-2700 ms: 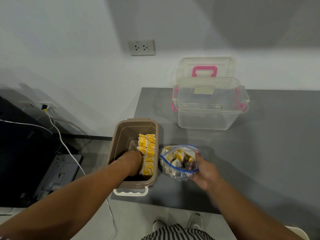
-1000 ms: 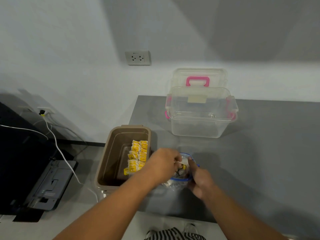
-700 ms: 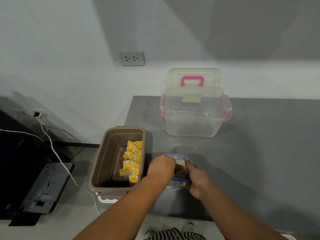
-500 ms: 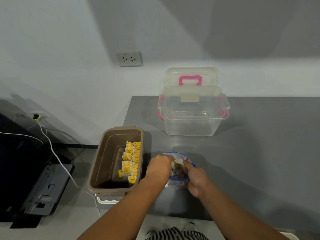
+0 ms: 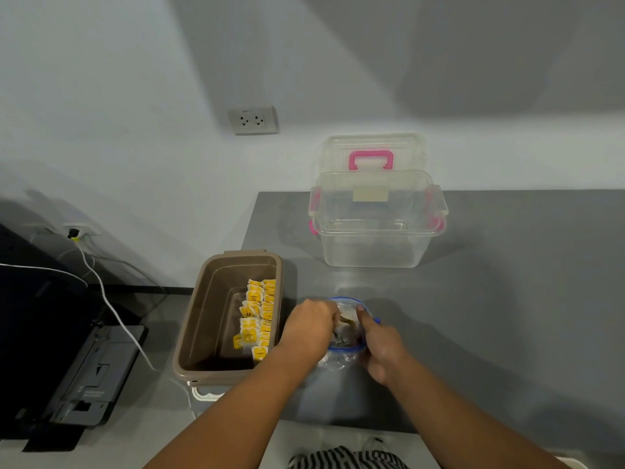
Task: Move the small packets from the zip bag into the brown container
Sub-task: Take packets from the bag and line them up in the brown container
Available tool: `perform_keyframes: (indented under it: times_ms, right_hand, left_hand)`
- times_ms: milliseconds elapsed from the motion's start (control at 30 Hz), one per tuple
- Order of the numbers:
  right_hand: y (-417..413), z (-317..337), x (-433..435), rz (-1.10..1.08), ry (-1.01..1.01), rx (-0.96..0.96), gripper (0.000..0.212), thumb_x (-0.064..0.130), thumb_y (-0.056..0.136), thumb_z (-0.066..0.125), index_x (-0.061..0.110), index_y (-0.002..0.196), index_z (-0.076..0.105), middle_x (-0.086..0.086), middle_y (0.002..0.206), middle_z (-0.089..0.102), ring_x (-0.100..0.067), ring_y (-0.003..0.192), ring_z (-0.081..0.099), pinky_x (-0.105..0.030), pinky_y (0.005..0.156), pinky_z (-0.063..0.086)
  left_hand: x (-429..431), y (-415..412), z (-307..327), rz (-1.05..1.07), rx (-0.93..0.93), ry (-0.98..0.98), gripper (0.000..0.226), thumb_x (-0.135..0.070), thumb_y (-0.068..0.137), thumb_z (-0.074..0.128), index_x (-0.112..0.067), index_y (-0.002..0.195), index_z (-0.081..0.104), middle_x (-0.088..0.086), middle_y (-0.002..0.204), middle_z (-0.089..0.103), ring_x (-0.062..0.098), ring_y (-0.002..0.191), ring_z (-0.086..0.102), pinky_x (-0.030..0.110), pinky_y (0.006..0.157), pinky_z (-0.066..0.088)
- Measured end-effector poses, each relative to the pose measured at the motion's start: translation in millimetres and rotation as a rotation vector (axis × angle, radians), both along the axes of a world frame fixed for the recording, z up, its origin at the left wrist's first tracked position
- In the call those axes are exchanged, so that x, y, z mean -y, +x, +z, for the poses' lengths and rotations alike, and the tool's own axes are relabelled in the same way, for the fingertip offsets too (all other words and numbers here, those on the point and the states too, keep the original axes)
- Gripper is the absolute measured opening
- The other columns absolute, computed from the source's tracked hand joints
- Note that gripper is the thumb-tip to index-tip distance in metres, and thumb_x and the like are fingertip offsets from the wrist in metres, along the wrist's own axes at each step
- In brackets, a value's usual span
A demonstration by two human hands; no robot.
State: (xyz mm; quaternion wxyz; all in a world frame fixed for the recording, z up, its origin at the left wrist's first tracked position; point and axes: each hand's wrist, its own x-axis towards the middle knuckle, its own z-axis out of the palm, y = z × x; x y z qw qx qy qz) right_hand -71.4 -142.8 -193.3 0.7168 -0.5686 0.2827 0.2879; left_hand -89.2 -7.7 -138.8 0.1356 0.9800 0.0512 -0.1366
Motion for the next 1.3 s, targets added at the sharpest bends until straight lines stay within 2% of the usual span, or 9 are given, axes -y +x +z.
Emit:
perform_keyframes:
  times_ms: [133, 333, 500, 667, 833, 1000, 1133, 1300]
  right_hand:
    - [1, 3, -1, 0.012, 0.004, 0.002, 0.032, 0.035, 0.098, 0.064, 0.005, 0.103, 0.071, -0.011, 0.091, 0.079, -0.032, 0.092, 0.075, -0.05, 0.09, 0.059]
    - [2, 5, -4, 0.031, -0.003, 0.007, 0.033, 0.037, 0.097, 0.064, 0.007, 0.108, 0.07, -0.012, 0.097, 0.079, -0.033, 0.094, 0.075, -0.055, 0.091, 0.058]
    - [2, 11, -9, 0.036, -0.005, -0.009, 0.033, 0.037, 0.098, 0.062, 0.006, 0.106, 0.07, -0.012, 0.096, 0.078, -0.033, 0.093, 0.075, -0.054, 0.091, 0.059]
    - [3, 15, -11, 0.026, 0.029, -0.015, 0.035, 0.034, 0.098, 0.062, 0.002, 0.109, 0.07, -0.015, 0.098, 0.078, -0.034, 0.094, 0.075, -0.054, 0.093, 0.057]
    - [3, 19, -10, 0.018, 0.038, -0.018, 0.038, 0.036, 0.096, 0.065, 0.002, 0.112, 0.069, -0.015, 0.099, 0.078, -0.034, 0.095, 0.075, -0.056, 0.092, 0.057]
    - [3, 22, -7, 0.002, 0.032, -0.022, 0.036, 0.036, 0.096, 0.064, 0.003, 0.11, 0.068, -0.014, 0.099, 0.077, -0.032, 0.095, 0.074, -0.05, 0.085, 0.06]
    - [2, 25, -5, -0.01, 0.063, -0.035, 0.033, 0.033, 0.098, 0.063, 0.003, 0.109, 0.065, -0.017, 0.106, 0.074, -0.035, 0.099, 0.072, -0.055, 0.084, 0.059]
    - [1, 24, -3, 0.0, 0.068, -0.045, 0.035, 0.033, 0.098, 0.062, 0.001, 0.113, 0.064, -0.02, 0.109, 0.073, -0.037, 0.099, 0.071, -0.06, 0.087, 0.057]
  left_hand:
    - [-7, -1, 2, 0.046, 0.046, -0.094, 0.014, -0.015, 0.091, 0.06, -0.025, 0.095, 0.07, -0.003, 0.09, 0.071, 0.017, 0.082, 0.067, 0.03, 0.075, 0.056]
    - [-13, 2, 4, 0.051, 0.014, -0.16, 0.025, -0.013, 0.094, 0.059, -0.023, 0.114, 0.07, 0.003, 0.101, 0.073, 0.02, 0.092, 0.069, 0.032, 0.088, 0.056]
    - [-19, -4, 19, 0.022, 0.176, -0.143, 0.016, -0.017, 0.093, 0.063, -0.021, 0.101, 0.075, 0.0, 0.095, 0.073, 0.017, 0.087, 0.068, 0.03, 0.084, 0.055]
    - [-30, -11, 48, -0.022, 0.374, -0.236, 0.009, -0.015, 0.087, 0.071, -0.02, 0.093, 0.076, -0.003, 0.091, 0.07, 0.013, 0.082, 0.064, 0.029, 0.078, 0.053]
    - [-52, -20, 79, 0.046, 0.437, -0.257, 0.007, -0.022, 0.087, 0.074, -0.027, 0.093, 0.075, -0.013, 0.083, 0.069, 0.002, 0.076, 0.063, 0.019, 0.075, 0.052]
    - [-85, -31, 97, 0.088, 0.472, -0.206, 0.008, -0.025, 0.083, 0.079, -0.029, 0.081, 0.072, -0.015, 0.073, 0.069, 0.002, 0.07, 0.065, 0.026, 0.069, 0.055]
    - [-113, -41, 104, 0.109, 0.408, -0.175, 0.008, -0.023, 0.082, 0.079, -0.026, 0.079, 0.072, -0.015, 0.071, 0.067, 0.001, 0.072, 0.064, 0.026, 0.068, 0.054]
    - [-142, -45, 99, 0.034, 0.162, -0.01, 0.006, -0.022, 0.083, 0.077, -0.026, 0.082, 0.073, -0.016, 0.069, 0.064, 0.0, 0.069, 0.06, 0.014, 0.062, 0.043]
